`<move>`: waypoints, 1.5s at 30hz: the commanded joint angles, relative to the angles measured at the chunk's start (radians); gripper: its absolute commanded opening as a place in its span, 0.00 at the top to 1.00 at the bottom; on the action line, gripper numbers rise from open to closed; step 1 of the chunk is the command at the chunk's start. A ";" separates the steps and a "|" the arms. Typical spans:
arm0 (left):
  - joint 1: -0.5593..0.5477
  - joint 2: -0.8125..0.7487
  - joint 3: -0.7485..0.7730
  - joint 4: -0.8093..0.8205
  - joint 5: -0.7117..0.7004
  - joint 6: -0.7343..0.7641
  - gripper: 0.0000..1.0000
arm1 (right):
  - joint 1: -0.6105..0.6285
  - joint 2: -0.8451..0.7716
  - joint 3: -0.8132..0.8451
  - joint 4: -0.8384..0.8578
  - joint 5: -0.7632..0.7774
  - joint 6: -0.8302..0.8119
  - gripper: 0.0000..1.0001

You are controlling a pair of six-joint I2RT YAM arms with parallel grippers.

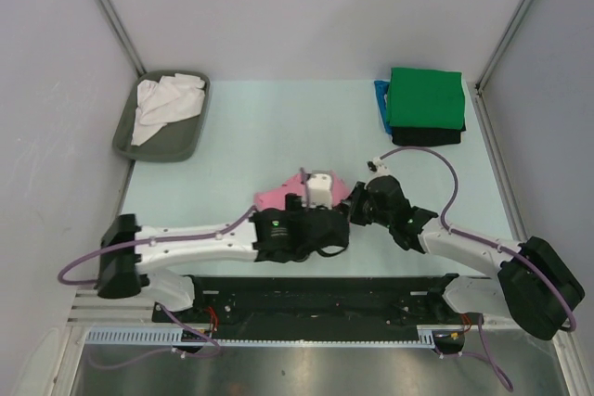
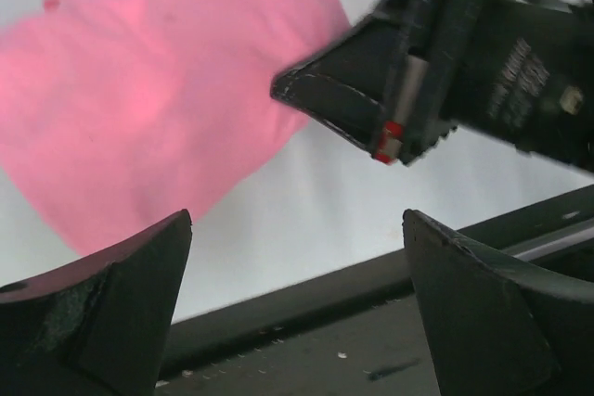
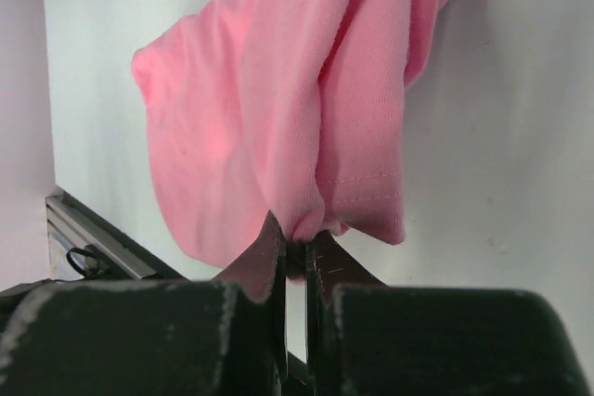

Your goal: Fold and stack the t-shirts

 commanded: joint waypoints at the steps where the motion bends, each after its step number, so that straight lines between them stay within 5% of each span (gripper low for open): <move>1: -0.141 0.173 0.156 -0.209 -0.309 0.379 0.00 | -0.050 -0.039 0.032 -0.042 -0.013 -0.061 1.00; 8: -0.357 0.360 0.138 -0.134 -0.654 0.759 0.00 | -0.158 -0.033 0.039 -0.103 -0.116 -0.102 1.00; 13: -0.391 0.540 0.155 -0.259 -0.761 0.669 0.00 | -0.172 -0.046 0.040 -0.116 -0.148 -0.110 1.00; 16: -0.388 0.560 0.091 -0.137 -0.740 0.724 0.00 | -0.172 -0.069 0.040 -0.116 -0.167 -0.096 1.00; 20: -0.367 0.502 -0.036 0.217 -0.685 0.922 0.00 | -0.169 -0.102 0.057 -0.163 -0.181 -0.093 1.00; 34: -0.256 0.463 -0.179 0.497 -0.657 1.083 0.04 | -0.159 -0.238 0.063 -0.300 -0.184 -0.104 1.00; 35: -0.252 0.446 -0.187 0.509 -0.645 1.095 0.07 | -0.159 -0.241 0.063 -0.309 -0.179 -0.104 1.00; 38: -0.248 0.390 -0.207 0.538 -0.575 1.121 0.40 | -0.149 -0.250 0.065 -0.330 -0.176 -0.107 1.00; 39: -0.250 0.368 -0.208 0.541 -0.565 1.115 0.88 | -0.145 -0.253 0.065 -0.337 -0.165 -0.107 1.00; 40: -0.250 0.347 -0.211 0.543 -0.565 1.103 1.00 | -0.140 -0.257 0.063 -0.343 -0.158 -0.112 1.00; 43: -0.248 0.227 -0.218 0.546 -0.501 1.114 1.00 | -0.126 -0.281 0.063 -0.350 -0.125 -0.122 1.00; 45: -0.251 0.129 -0.211 0.538 -0.476 1.115 1.00 | -0.129 -0.292 0.080 -0.366 -0.106 -0.125 0.80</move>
